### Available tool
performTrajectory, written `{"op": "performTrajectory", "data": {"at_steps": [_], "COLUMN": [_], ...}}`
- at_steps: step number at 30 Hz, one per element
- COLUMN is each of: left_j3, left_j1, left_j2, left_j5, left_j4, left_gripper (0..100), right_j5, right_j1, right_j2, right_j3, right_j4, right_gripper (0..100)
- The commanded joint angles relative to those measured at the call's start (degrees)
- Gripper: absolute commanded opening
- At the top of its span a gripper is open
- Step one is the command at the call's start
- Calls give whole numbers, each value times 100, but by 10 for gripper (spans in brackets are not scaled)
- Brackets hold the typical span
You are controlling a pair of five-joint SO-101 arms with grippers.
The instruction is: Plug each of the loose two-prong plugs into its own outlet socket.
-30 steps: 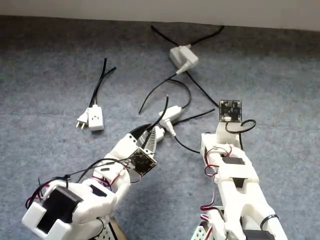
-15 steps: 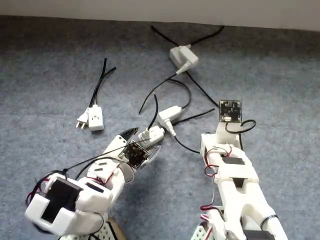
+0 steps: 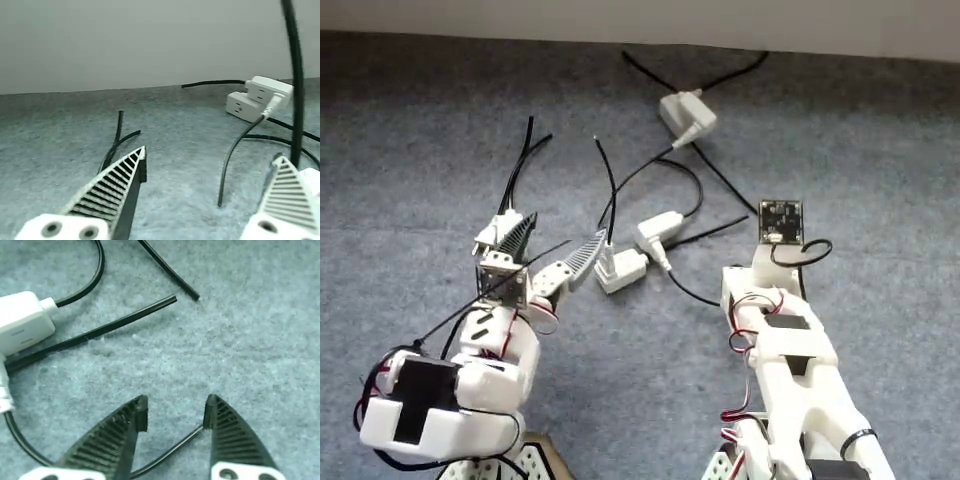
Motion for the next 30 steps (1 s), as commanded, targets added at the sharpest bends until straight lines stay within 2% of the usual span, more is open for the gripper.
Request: {"op": "performTrajectory", "data": {"at_steps": [1,6,12,17,19,25,30], "left_j3": [31,31,31,31,31,31,31], "left_j1": [-444,-840,-840,-971,-971,-980,-980], "left_j2": [-84,-84,-84,-84,-84,-84,-84], "left_j5": [79,484,1099,1486,1433,1231,1248], "left_j4": [-132,123,475,1073,1160,1670,1670], "left_gripper": [362,362,362,365,366,366,366], "right_j5": [9,0,-264,-360,-475,-484,-492], "right_j1": [-4,-4,-4,-127,-242,-1112,-2079], "right_j2": [-136,-136,-198,-198,-198,-171,-145], "right_j3": [-48,-286,-673,-1596,-2141,-3916,-4435], "right_j4": [-57,523,1209,2466,3108,5270,6097], "right_gripper": [191,191,191,194,194,194,194]}}
